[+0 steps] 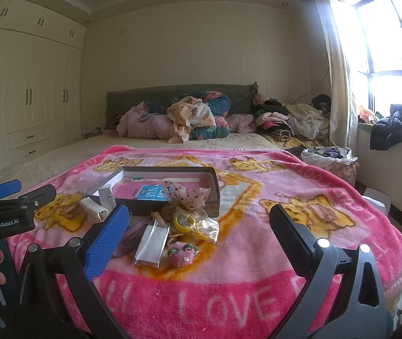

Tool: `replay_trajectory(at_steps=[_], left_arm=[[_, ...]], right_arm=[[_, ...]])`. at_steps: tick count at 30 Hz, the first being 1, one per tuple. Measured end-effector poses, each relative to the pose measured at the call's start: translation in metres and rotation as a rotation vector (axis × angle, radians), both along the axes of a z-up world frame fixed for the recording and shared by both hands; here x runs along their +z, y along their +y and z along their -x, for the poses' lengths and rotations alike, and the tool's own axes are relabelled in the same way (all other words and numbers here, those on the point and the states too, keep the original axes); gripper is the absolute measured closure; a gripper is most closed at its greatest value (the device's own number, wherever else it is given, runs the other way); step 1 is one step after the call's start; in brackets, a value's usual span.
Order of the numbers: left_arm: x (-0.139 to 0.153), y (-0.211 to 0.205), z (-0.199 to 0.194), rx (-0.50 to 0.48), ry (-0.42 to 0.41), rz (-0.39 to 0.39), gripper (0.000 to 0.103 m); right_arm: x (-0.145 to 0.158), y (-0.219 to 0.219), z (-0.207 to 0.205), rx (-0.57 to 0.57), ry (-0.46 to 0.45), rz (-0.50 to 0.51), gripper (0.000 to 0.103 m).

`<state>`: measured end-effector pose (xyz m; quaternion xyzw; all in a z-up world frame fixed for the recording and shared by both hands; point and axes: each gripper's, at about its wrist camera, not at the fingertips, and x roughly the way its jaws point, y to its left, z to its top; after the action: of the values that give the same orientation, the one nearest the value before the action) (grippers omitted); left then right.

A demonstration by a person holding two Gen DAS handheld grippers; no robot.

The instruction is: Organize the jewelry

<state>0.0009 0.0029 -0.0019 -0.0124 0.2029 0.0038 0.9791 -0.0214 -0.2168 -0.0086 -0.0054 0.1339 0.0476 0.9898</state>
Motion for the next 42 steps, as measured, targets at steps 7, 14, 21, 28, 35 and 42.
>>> replay_trajectory(at_steps=[7, 14, 21, 28, 35, 42], left_arm=[[0.0, 0.0, 0.0, -0.001, -0.001, 0.0, 0.011], [0.0, 0.0, 0.0, -0.001, 0.0, 0.001, 0.011], [0.0, 0.0, 0.0, 0.001, -0.003, 0.0, 0.011], [0.0, 0.0, 0.001, 0.003, -0.001, 0.0, 0.011], [0.003, 0.001, 0.0, 0.019, 0.01, 0.005, 0.011], [0.001, 0.015, -0.012, 0.053, 0.026, 0.02, 0.011]], right_arm=[[-0.001, 0.0, 0.0, 0.002, 0.001, -0.002, 0.006], [-0.001, 0.001, -0.001, 0.004, 0.002, -0.002, 0.006], [-0.001, 0.001, -0.001, 0.004, 0.003, -0.003, 0.006], [-0.001, 0.0, -0.002, 0.005, 0.004, -0.003, 0.006], [-0.002, 0.008, -0.008, 0.029, 0.017, 0.002, 0.006], [-0.007, 0.011, -0.03, 0.057, 0.074, -0.002, 0.006]])
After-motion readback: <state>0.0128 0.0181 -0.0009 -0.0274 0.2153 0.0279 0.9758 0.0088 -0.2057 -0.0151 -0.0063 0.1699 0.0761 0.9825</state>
